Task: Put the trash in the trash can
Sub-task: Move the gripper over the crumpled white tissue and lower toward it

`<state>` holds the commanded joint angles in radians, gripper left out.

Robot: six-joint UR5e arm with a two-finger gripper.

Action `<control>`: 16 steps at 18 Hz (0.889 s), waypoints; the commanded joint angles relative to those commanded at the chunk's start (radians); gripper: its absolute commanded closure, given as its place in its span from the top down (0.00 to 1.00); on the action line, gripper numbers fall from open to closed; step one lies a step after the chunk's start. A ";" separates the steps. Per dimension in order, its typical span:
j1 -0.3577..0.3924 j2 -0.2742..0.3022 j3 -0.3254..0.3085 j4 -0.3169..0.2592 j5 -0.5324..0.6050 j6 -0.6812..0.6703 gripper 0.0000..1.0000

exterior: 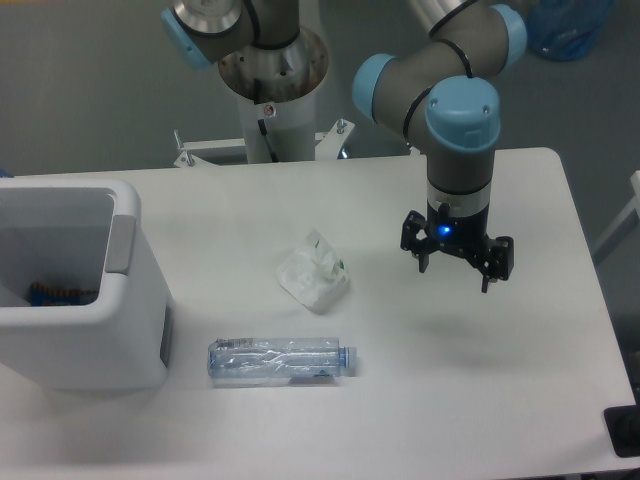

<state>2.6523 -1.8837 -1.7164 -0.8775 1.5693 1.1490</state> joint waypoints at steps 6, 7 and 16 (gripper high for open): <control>-0.023 0.009 -0.066 0.005 0.000 -0.005 1.00; -0.025 0.012 -0.096 0.005 -0.002 -0.005 1.00; -0.118 0.028 -0.203 0.026 -0.005 -0.012 1.00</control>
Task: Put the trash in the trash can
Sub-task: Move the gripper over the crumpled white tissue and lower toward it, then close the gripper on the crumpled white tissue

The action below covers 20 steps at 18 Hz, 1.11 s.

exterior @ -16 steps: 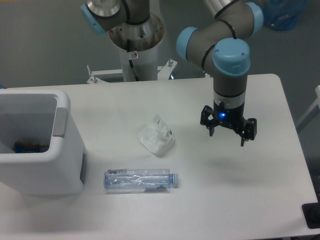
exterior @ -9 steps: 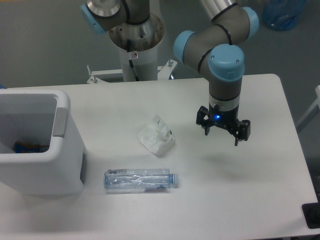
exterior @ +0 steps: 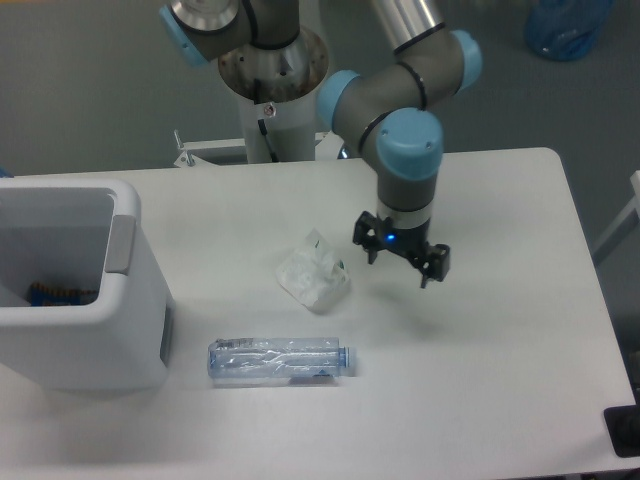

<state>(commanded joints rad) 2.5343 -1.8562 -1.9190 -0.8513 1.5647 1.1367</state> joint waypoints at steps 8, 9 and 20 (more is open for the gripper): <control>-0.058 -0.058 0.002 0.002 0.003 -0.094 0.87; -0.066 -0.058 0.002 0.000 0.009 -0.095 0.65; -0.052 -0.041 0.006 -0.037 -0.038 -0.153 0.00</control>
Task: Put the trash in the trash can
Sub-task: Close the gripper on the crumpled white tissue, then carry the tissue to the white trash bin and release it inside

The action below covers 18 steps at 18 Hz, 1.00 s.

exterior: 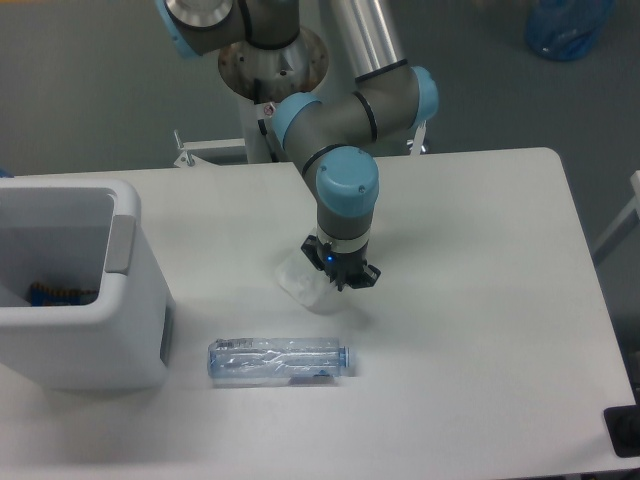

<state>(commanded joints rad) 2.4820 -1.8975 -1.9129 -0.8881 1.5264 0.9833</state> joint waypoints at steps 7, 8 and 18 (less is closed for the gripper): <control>0.046 0.087 0.086 -0.107 -0.145 -0.018 0.00; 0.055 0.101 0.104 -0.130 -0.170 -0.020 0.00; 0.048 0.202 0.245 -0.166 -0.483 -0.219 0.00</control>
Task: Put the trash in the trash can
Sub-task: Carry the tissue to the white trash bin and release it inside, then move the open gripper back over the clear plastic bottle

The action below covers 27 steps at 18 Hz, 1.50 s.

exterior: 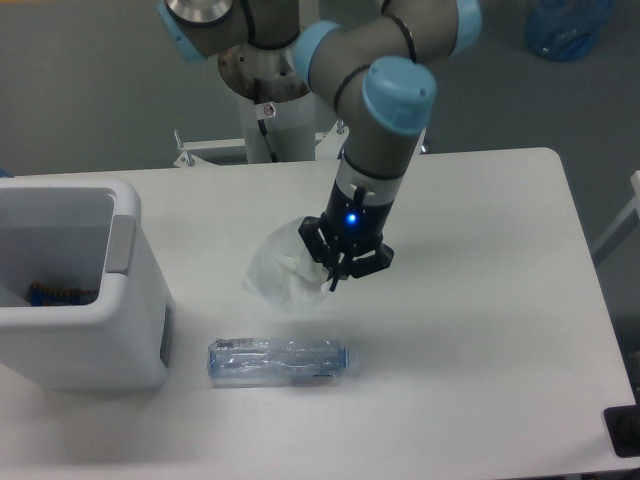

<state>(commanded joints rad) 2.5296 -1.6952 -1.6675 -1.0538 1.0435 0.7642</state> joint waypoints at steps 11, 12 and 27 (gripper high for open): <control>-0.205 0.100 0.091 0.012 -0.180 -0.273 0.00; -0.227 0.100 0.091 0.012 -0.180 -0.279 0.00; -0.324 0.055 0.103 0.107 -0.169 -0.270 1.00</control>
<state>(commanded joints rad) 2.2059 -1.6398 -1.5647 -0.9465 0.8744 0.4939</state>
